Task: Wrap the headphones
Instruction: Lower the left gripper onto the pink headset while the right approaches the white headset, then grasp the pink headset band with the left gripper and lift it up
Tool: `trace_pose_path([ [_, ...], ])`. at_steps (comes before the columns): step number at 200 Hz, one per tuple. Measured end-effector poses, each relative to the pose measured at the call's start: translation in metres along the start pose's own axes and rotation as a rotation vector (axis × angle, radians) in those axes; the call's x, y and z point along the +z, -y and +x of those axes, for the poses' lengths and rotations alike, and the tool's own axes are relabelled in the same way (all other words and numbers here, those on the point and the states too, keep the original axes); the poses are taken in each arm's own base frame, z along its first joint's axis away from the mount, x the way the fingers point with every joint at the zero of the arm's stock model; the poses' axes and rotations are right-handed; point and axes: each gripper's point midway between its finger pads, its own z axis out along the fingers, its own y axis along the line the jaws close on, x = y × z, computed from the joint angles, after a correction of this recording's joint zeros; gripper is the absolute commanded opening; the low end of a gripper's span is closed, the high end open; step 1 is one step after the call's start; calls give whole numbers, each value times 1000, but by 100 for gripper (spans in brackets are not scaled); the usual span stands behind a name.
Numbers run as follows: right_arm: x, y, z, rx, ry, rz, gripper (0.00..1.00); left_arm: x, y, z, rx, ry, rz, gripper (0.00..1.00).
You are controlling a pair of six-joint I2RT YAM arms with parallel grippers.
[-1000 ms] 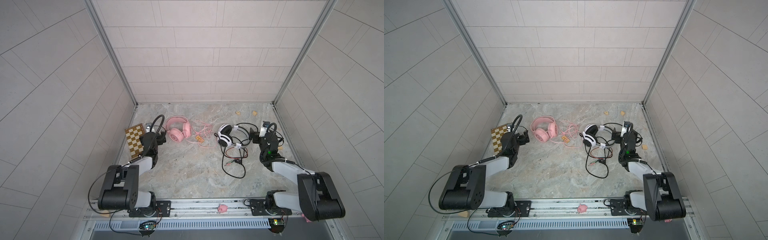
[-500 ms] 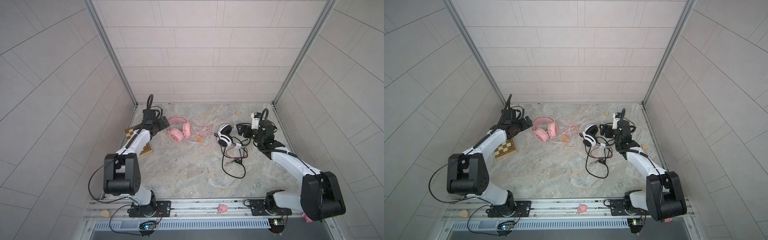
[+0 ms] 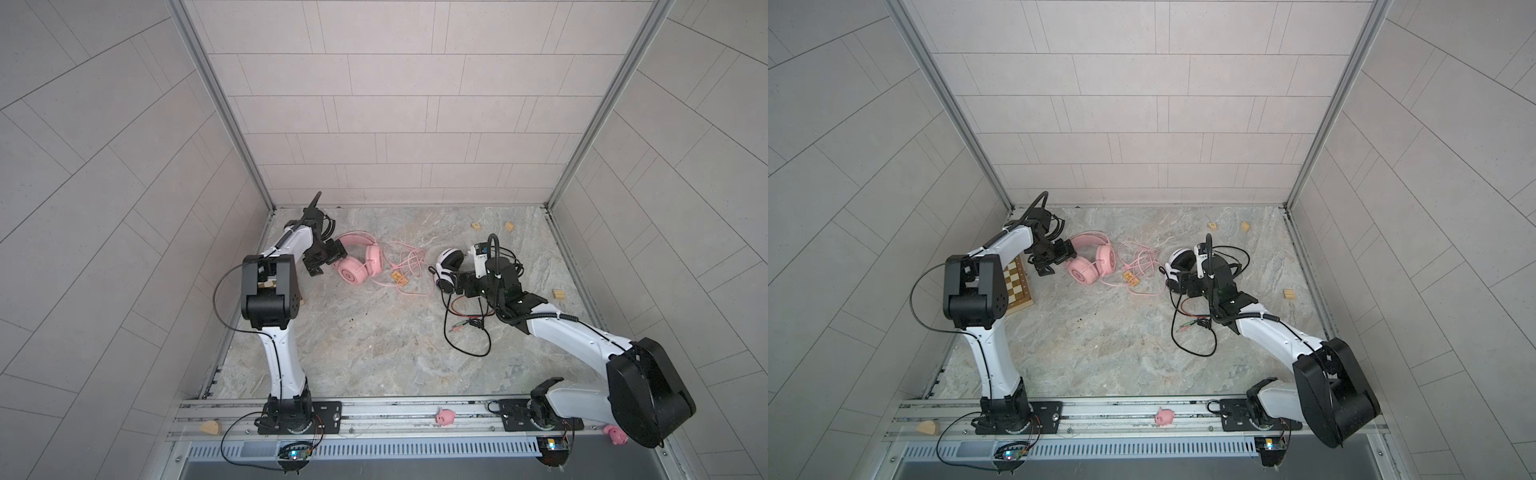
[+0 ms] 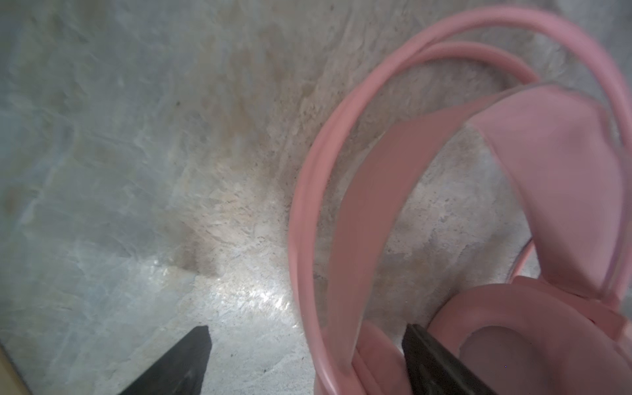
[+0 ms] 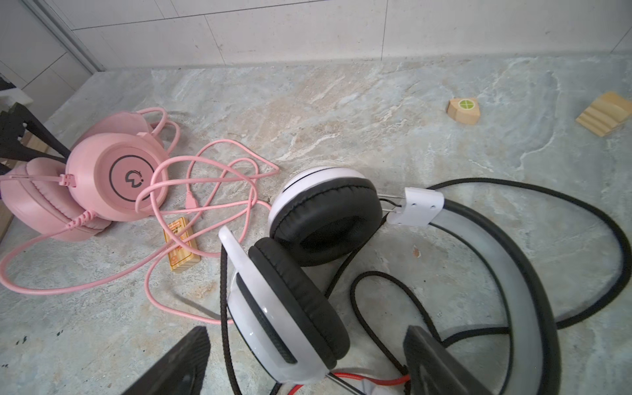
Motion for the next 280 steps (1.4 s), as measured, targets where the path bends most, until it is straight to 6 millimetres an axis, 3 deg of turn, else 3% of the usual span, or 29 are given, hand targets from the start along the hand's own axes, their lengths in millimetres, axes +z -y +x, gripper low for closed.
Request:
trace_pose_path([
  [41,-7,-11,-6,-42,29,-7,99,1,13,-5,-9,6,16,89],
  [79,-13,-22,-9,-70,46,-34,99,30,22,1,-21,-37,16,87],
  [135,-21,-29,-10,-84,77,-60,98,32,30,-3,-16,-23,36,85],
  [149,-21,-28,-7,-85,76,-59,95,32,32,-3,-16,-24,40,78],
  [159,-21,-27,-5,-88,79,-58,99,32,32,-4,-15,-22,43,72],
  [183,-22,-24,-1,-91,80,-48,99,34,33,-5,-14,-18,57,45],
  [203,-24,-23,-4,-88,97,-41,99,35,41,-5,-9,-18,100,30],
  [253,-25,-23,-7,-86,109,-37,99,31,50,-6,5,-14,155,2],
  [280,-24,-21,-7,-86,108,-29,99,17,55,-5,10,5,182,0],
])
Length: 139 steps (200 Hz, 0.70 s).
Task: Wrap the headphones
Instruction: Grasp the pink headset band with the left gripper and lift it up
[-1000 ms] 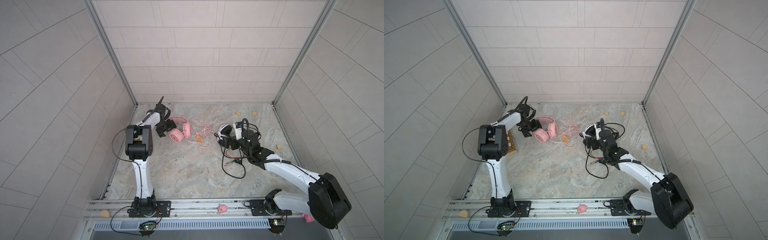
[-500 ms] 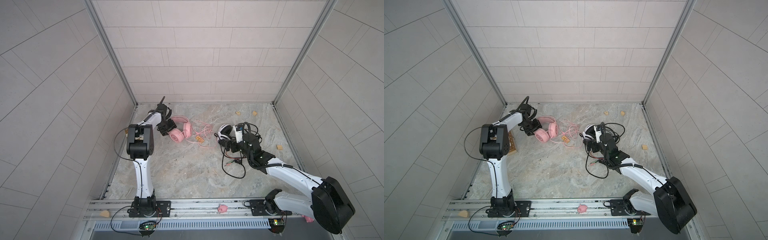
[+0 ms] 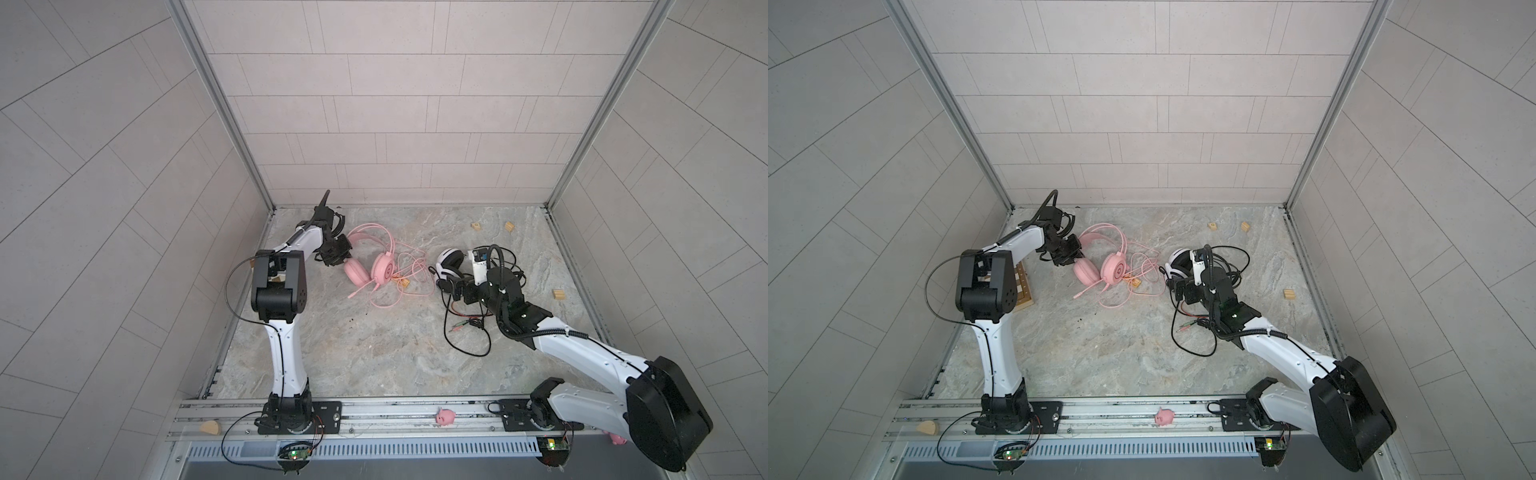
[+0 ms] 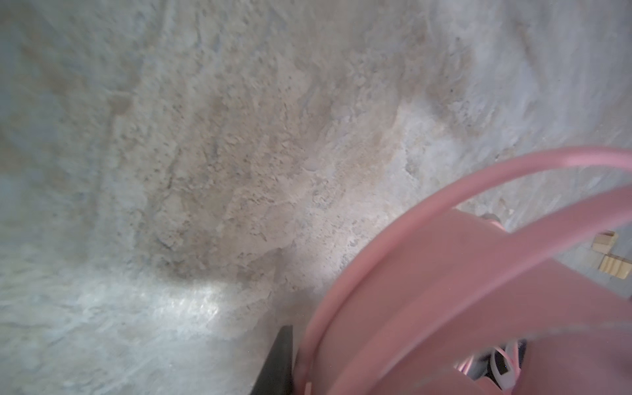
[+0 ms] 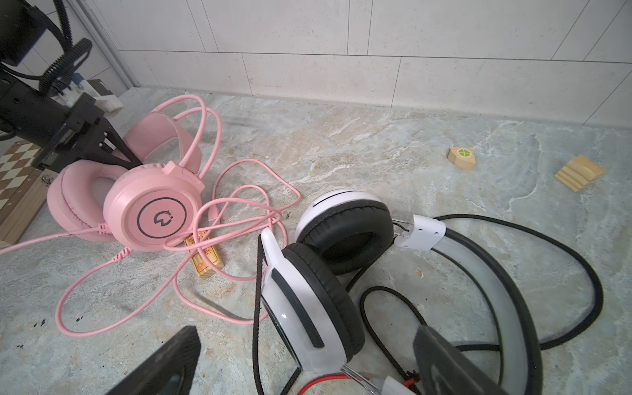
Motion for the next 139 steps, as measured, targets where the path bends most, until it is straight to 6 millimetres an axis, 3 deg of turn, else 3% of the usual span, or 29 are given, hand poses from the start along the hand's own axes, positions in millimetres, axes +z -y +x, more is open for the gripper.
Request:
trace_pose_path([
  [22,0,1,0,0,-1,5,99,-22,12,-1,10,36,33,0],
  [50,1,3,1,0,-1,15,99,-68,41,-4,37,104,126,0],
  [111,1,4,0,7,2,21,99,-202,105,-10,122,294,335,0],
  [139,3,3,0,12,4,20,99,-277,111,-13,124,426,426,0],
])
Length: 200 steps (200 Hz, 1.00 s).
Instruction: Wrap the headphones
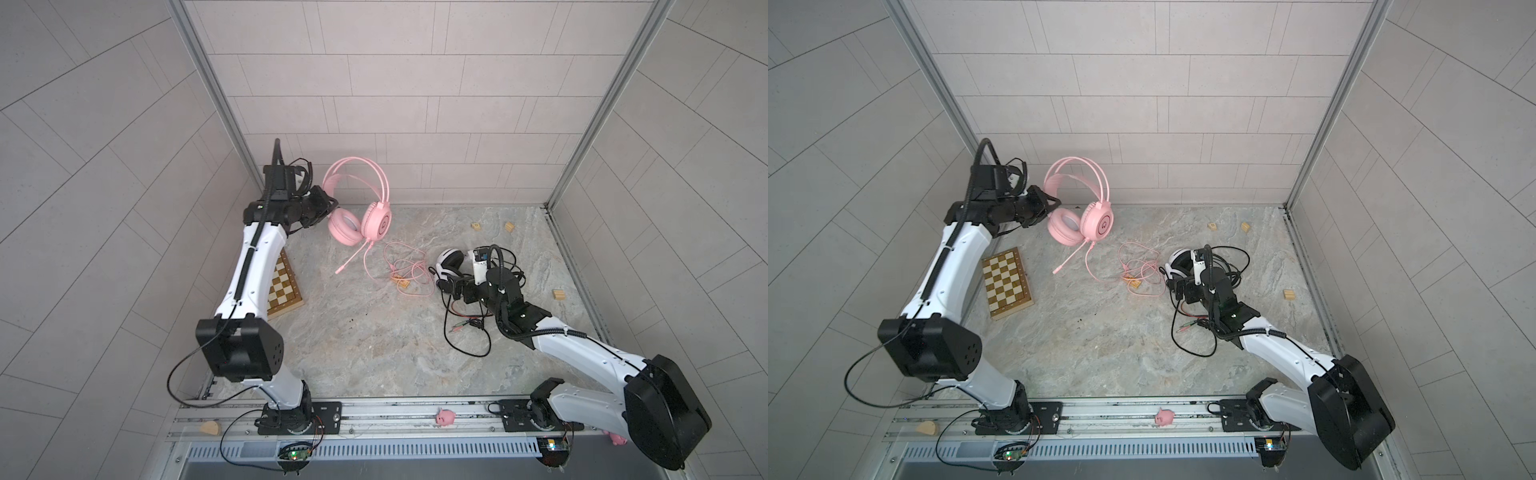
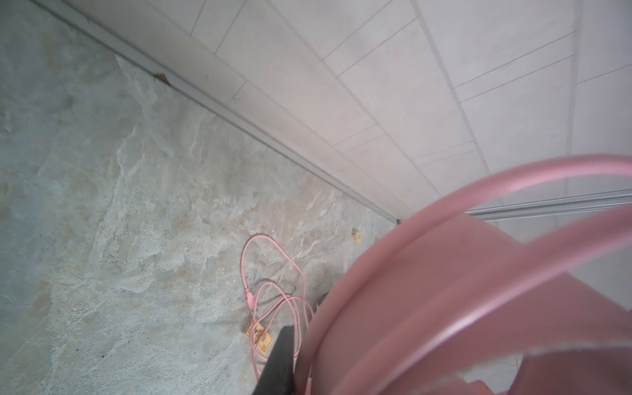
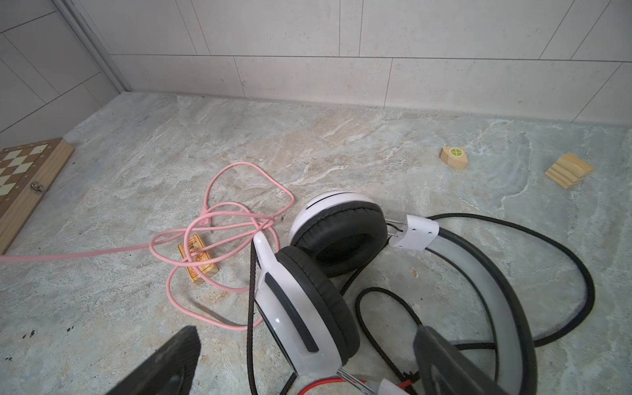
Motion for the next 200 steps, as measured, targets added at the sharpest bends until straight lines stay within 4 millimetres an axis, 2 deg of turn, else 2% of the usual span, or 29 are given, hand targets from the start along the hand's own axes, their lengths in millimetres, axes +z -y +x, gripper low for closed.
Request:
trace_pose_path([
  [18,3,-1,2,2,-6,-3,99,-46,7,-26,3,124,15,0],
  [44,8,-4,6,3,-14,-20,99,-110,0,-56,14,316,-47,0],
  [54,10,-6,8,3,-22,-33,99,-124,-5,-61,13,365,-64,0],
  [64,12,-9,11,4,-30,-48,99,-128,-9,-60,13,383,-70,0],
  [86,16,-18,15,4,-41,-94,99,-111,-28,-44,-14,329,-82,0],
  [110,15,-32,17,-14,-54,-155,99,-77,-65,-20,-68,237,-116,0],
  [127,13,-48,8,-26,-54,-205,99,-59,-92,0,-100,190,-143,0],
  [144,10,-65,-16,-3,-19,-269,99,-48,-109,17,-111,172,-152,0],
  [166,2,-91,-64,61,44,-354,99,-41,-124,38,-121,177,-142,0],
  [181,-6,-119,-97,112,93,-418,99,-35,-127,47,-146,178,-118,0],
  [200,-17,-162,-118,158,118,-479,99,-30,-131,48,-165,187,-103,0],
])
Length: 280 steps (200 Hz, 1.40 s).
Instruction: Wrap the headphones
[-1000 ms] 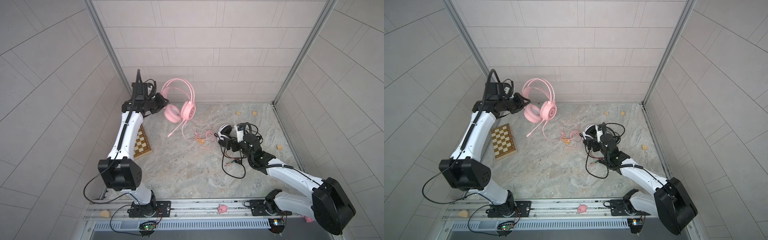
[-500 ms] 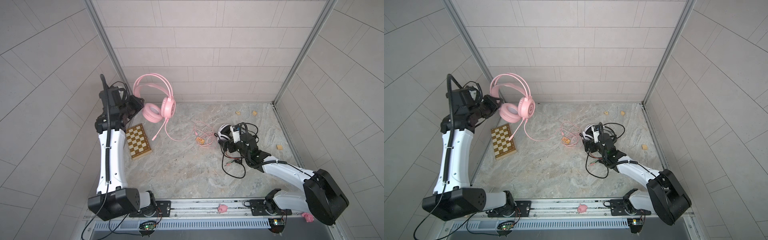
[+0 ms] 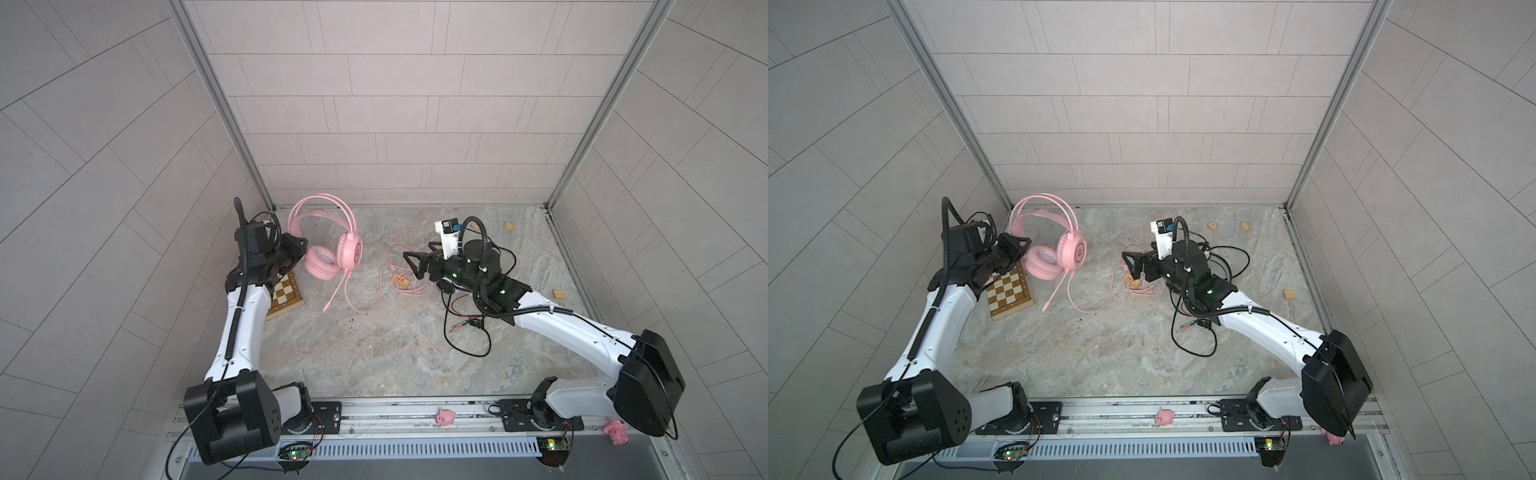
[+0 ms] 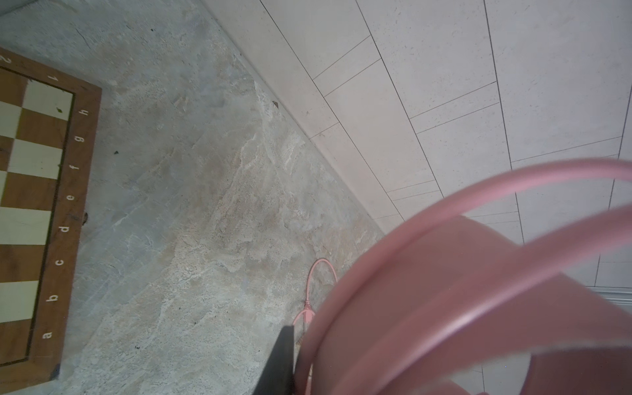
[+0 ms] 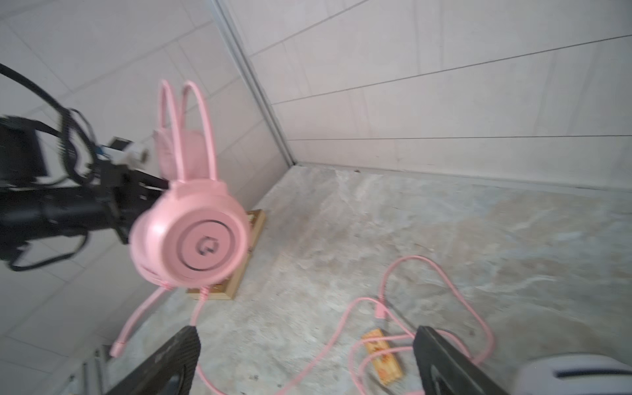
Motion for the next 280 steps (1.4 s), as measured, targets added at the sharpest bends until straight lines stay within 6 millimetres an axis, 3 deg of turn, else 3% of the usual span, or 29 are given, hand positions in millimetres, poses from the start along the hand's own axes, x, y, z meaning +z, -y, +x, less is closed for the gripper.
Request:
trace_pose_path([
  [20,18,-40,0,20,-10,0,99,-1,0,-3,7,21,-7,0],
  [37,37,-62,3,44,-11,3,99,-5,-2,-6,14,56,-16,0],
  [83,94,-73,20,88,-38,72,99,-5,-10,-8,13,80,-45,0],
  [134,139,-110,41,69,-98,59,99,-3,-11,-5,18,72,-50,0],
  [152,153,-108,46,47,-117,95,99,-3,-13,-7,25,85,-63,0],
  [190,167,-84,63,-9,-149,207,94,-1,-11,-3,39,75,-59,0],
  [218,168,-71,62,-31,-146,269,75,0,-9,1,44,64,-54,0],
  [239,167,-66,56,-36,-128,295,50,1,-7,2,48,61,-48,2],
  [249,167,-63,56,-38,-122,309,41,1,-6,3,50,61,-48,10],
  [280,161,-39,66,-67,-126,371,23,5,-1,12,68,21,-25,49],
])
